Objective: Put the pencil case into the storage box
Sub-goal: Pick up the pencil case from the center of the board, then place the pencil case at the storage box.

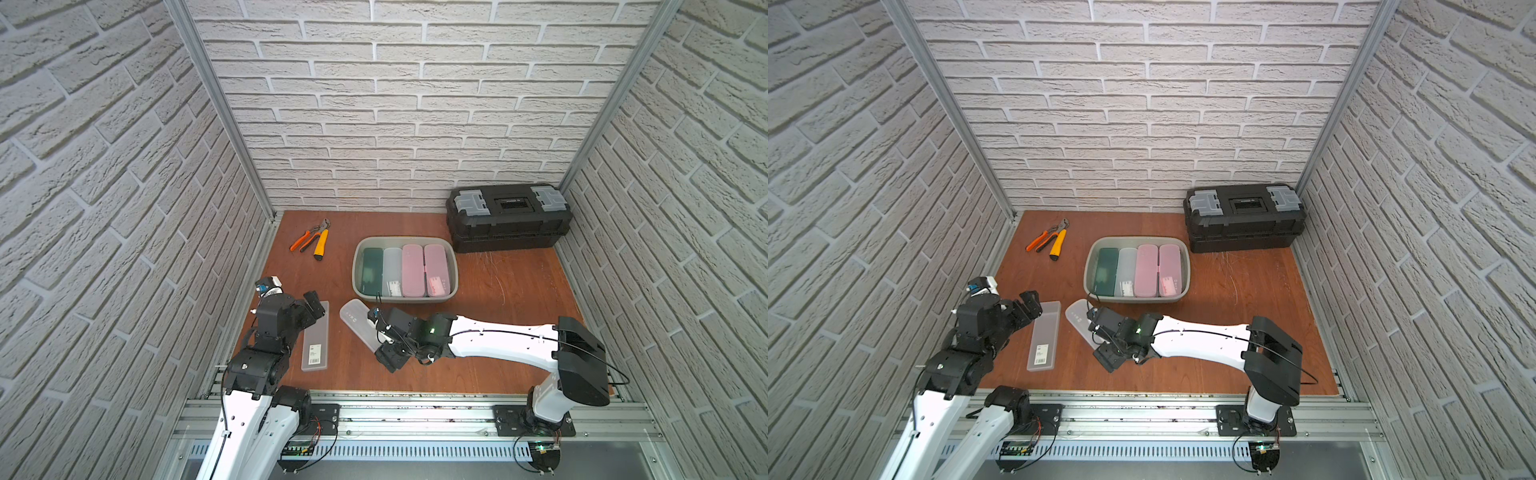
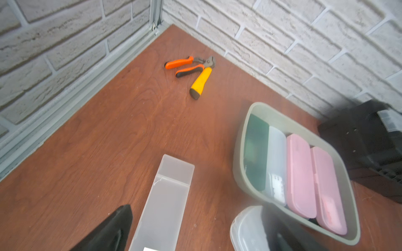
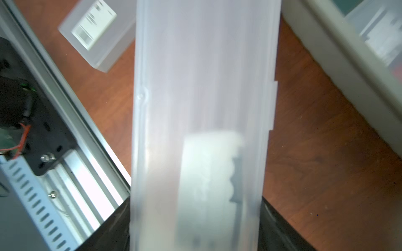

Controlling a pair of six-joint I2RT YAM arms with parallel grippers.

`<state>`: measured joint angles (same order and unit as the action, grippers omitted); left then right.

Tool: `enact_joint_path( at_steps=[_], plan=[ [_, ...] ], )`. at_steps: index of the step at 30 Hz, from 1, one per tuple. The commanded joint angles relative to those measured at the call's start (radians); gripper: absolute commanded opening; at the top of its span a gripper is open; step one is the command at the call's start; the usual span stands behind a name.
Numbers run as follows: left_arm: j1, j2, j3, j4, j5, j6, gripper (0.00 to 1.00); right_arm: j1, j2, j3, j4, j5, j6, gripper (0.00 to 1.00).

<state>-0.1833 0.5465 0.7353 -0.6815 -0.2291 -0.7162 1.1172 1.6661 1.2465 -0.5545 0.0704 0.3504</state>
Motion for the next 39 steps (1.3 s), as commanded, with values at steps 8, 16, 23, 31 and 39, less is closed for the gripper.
enact_joint_path(
  at_steps=[8, 16, 23, 31, 39],
  plan=[
    [0.005, 0.323, 0.16, 0.24, 0.128, 0.069, 0.98, -0.219, 0.042, 0.189, 0.014, 0.076, 0.068, 0.49],
    [-0.087, 0.573, 0.213, 0.326, 0.192, 0.04, 0.98, -0.358, 0.22, 0.381, -0.066, 0.189, 0.175, 0.47],
    [-0.113, 0.491, 0.082, 0.341, 0.159, -0.028, 0.98, -0.395, 0.304, 0.422, -0.084, 0.192, 0.218, 0.46],
    [-0.113, 0.404, -0.005, 0.28, 0.122, -0.043, 0.98, -0.396, 0.427, 0.51, -0.119, 0.158, 0.266, 0.47],
    [-0.113, 0.378, -0.01, 0.255, 0.119, -0.042, 0.98, -0.396, 0.478, 0.549, -0.129, 0.131, 0.297, 0.72]
  ],
)
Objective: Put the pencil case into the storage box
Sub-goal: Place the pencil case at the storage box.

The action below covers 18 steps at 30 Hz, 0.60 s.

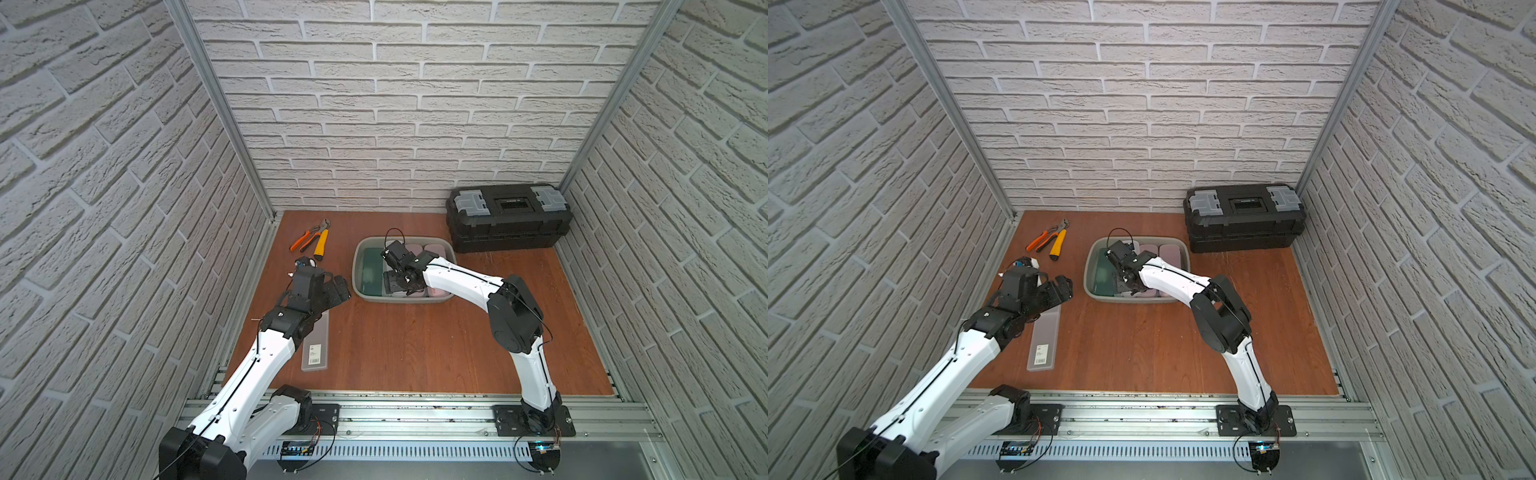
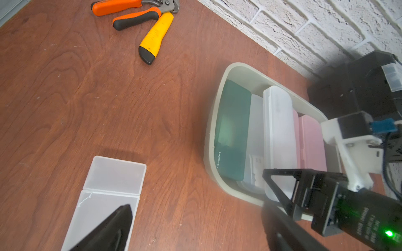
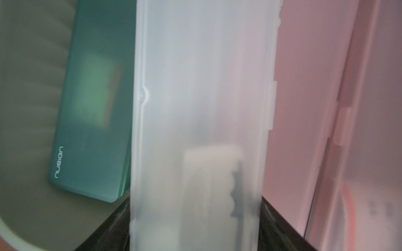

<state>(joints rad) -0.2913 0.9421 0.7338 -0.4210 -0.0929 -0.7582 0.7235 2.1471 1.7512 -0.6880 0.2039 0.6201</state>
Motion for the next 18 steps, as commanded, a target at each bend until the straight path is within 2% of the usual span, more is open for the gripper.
enact_joint_path(
  at_steps=[1, 5, 18],
  plan=[
    [-0.005, -0.02, -0.01, -0.007, -0.02, 0.002, 0.99, -0.002, -0.003, 0.045, 0.004, -0.009, 0.029, 0.75],
    [-0.005, -0.024, -0.017, -0.011, -0.026, 0.005, 0.99, -0.003, -0.018, 0.024, 0.02, -0.037, 0.025, 0.82],
    [0.018, -0.045, -0.03, -0.046, -0.059, 0.008, 0.98, -0.018, -0.092, -0.015, 0.075, -0.135, -0.022, 0.91]
  ],
)
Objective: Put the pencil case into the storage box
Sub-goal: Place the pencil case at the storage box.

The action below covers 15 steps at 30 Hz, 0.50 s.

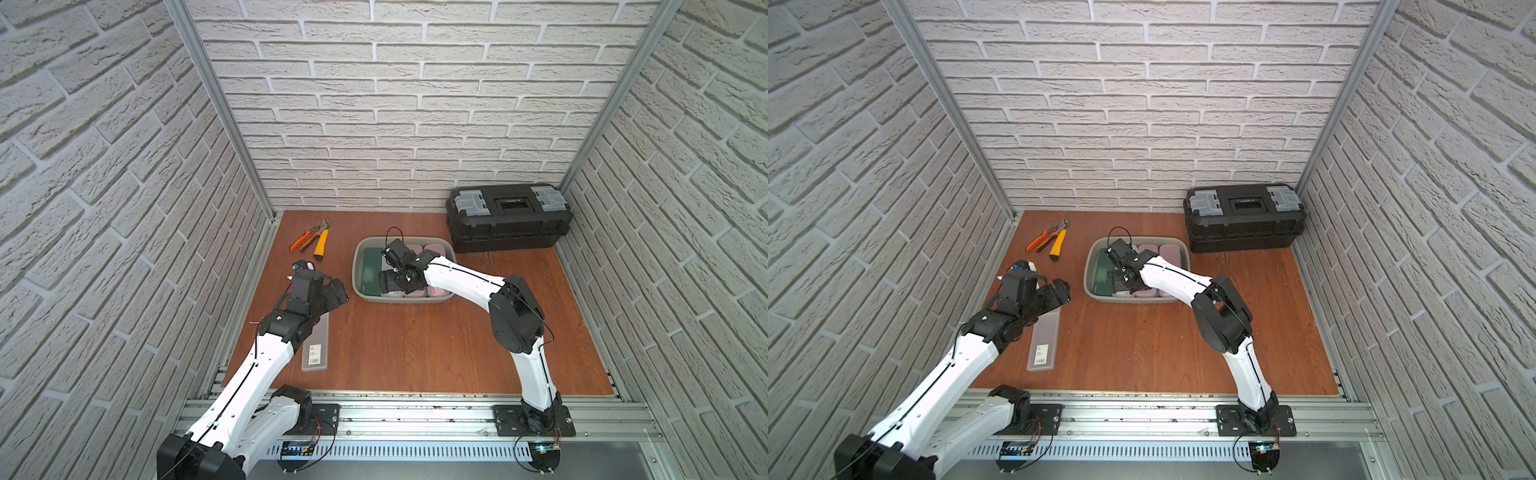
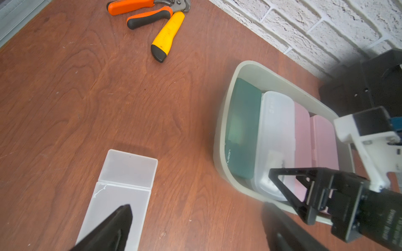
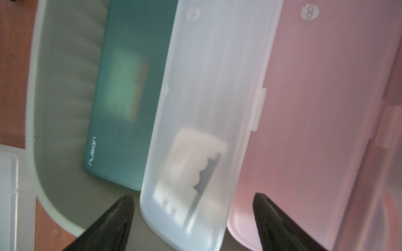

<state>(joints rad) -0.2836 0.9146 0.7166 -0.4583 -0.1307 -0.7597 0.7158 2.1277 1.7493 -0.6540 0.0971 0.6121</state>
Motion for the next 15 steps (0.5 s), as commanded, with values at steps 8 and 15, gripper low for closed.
enact_joint_path(
  at_steps=[8, 15],
  plan=[
    [0.024, -0.068, -0.049, -0.004, -0.03, 0.004, 0.98, -0.038, -0.085, -0.043, 0.099, -0.032, -0.039, 0.84],
    [0.033, -0.057, -0.079, -0.022, -0.043, 0.016, 0.99, -0.056, -0.061, -0.044, 0.088, -0.018, -0.114, 0.69]
  ],
)
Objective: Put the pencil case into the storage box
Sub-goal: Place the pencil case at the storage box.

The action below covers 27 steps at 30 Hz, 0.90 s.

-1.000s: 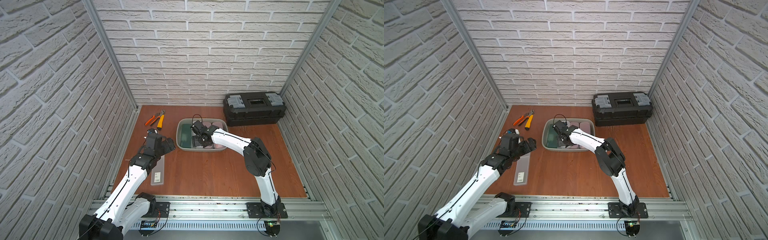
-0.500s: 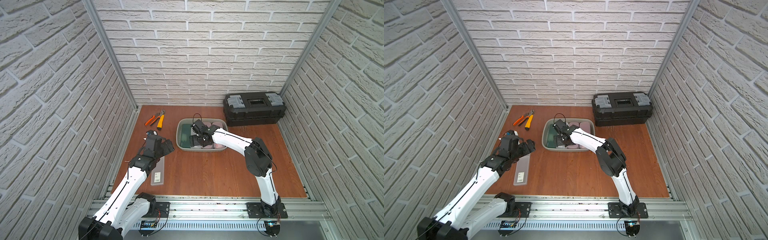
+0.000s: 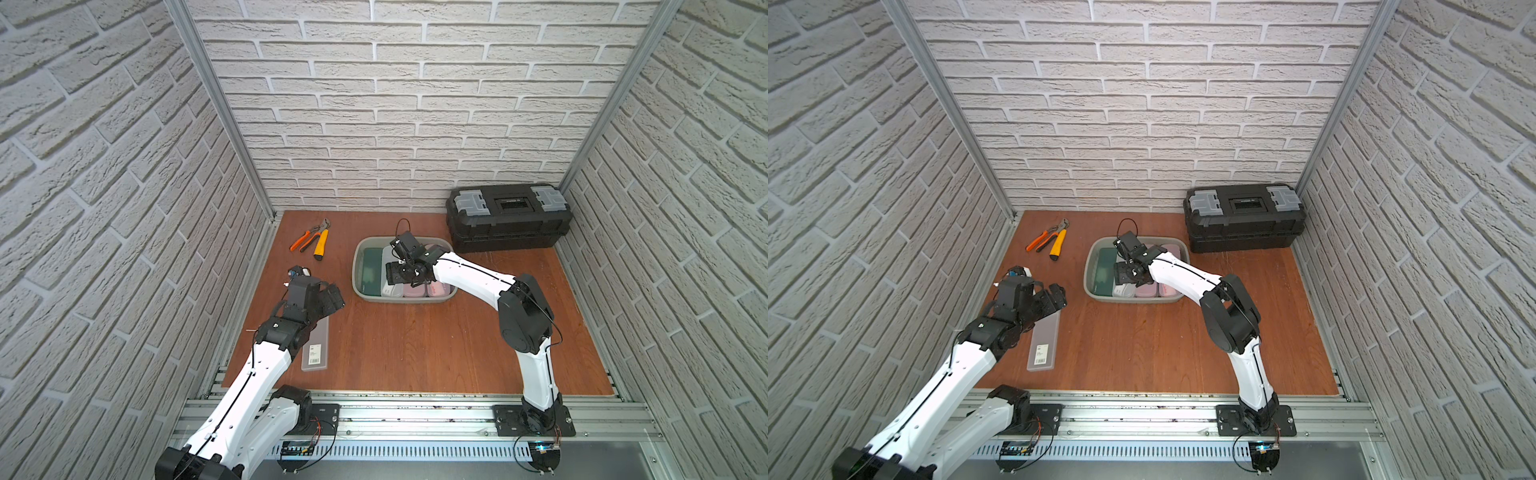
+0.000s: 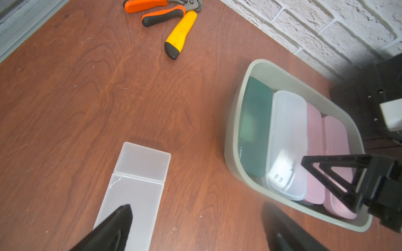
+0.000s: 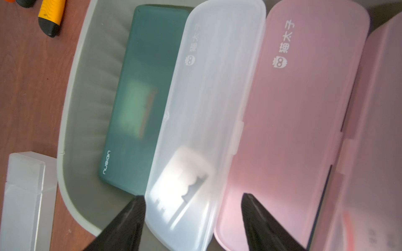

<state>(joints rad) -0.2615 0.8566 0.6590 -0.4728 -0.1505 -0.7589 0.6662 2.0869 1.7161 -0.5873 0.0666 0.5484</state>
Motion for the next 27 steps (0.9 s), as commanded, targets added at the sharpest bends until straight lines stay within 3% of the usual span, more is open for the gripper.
enact_joint_path(
  at_steps=[1, 12, 20, 27],
  plan=[
    [0.016, 0.0, -0.025, -0.007, -0.023, 0.017, 0.98, -0.005, -0.015, -0.009, 0.023, 0.008, -0.061, 0.67],
    [0.035, 0.026, -0.059, 0.015, -0.031, 0.02, 0.98, -0.005, 0.073, 0.017, 0.067, -0.076, -0.089, 0.57],
    [0.035, 0.07, -0.041, 0.021, -0.103, 0.011, 0.99, -0.006, 0.08, 0.034, 0.038, -0.016, -0.137, 0.52],
    [0.045, 0.106, -0.075, 0.034, -0.093, 0.023, 0.99, -0.005, 0.026, 0.008, 0.029, 0.048, -0.2, 0.52]
  ],
)
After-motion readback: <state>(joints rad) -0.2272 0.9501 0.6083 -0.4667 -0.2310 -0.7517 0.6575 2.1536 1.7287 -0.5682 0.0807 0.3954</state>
